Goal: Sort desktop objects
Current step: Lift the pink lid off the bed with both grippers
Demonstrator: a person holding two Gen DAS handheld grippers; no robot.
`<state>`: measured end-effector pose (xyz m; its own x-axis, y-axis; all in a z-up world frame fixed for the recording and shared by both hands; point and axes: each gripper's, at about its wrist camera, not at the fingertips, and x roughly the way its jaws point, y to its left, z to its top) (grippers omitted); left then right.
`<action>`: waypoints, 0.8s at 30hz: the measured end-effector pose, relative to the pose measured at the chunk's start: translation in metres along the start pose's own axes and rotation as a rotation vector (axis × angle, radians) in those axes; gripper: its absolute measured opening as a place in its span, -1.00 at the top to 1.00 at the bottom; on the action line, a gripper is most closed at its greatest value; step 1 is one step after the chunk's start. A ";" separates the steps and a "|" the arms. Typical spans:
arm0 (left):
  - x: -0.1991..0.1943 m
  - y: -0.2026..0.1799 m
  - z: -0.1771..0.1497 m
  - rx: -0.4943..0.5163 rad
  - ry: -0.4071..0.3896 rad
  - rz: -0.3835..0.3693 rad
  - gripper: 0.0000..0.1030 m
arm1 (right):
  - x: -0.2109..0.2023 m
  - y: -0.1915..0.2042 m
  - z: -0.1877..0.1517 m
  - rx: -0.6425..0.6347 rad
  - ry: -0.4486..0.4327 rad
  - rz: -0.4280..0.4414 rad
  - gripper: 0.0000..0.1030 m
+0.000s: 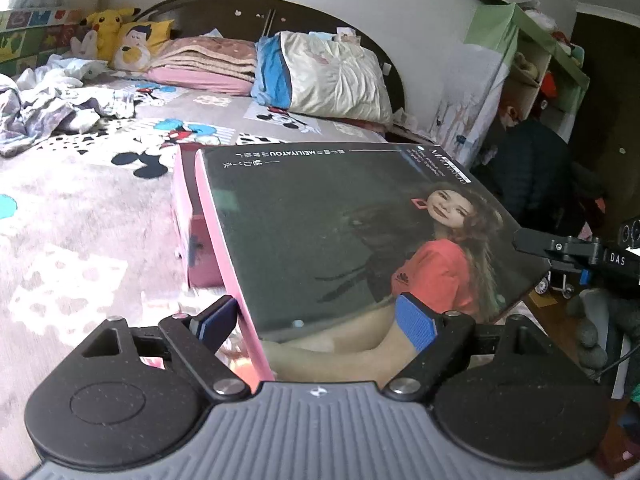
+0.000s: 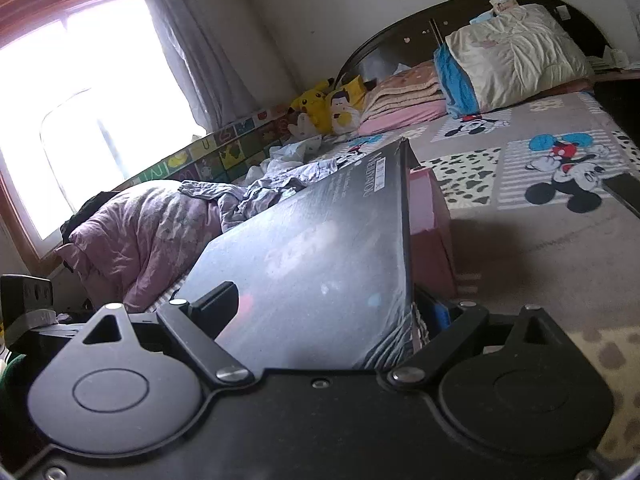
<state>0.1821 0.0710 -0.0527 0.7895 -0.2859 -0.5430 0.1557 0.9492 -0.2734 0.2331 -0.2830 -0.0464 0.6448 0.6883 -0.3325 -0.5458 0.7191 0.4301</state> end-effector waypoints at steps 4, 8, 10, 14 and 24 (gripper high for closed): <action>0.010 0.008 0.013 0.007 -0.009 0.009 -0.66 | 0.021 -0.005 0.011 0.008 0.000 0.006 -0.80; 0.020 0.016 0.023 0.009 -0.011 0.015 -0.66 | 0.036 -0.009 0.021 0.014 -0.001 0.010 -0.80; 0.026 0.020 0.026 0.012 -0.006 0.017 -0.66 | 0.043 -0.011 0.025 0.017 -0.002 0.013 -0.80; 0.039 0.030 0.030 0.017 0.006 0.021 -0.66 | 0.059 -0.014 0.033 0.019 -0.001 0.007 -0.80; 0.078 0.058 0.052 0.034 0.042 0.047 -0.67 | 0.108 -0.024 0.039 0.050 0.020 -0.030 -0.80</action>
<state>0.2836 0.1108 -0.0700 0.7707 -0.2452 -0.5881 0.1392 0.9655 -0.2201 0.3367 -0.2299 -0.0600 0.6495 0.6684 -0.3624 -0.4985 0.7343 0.4607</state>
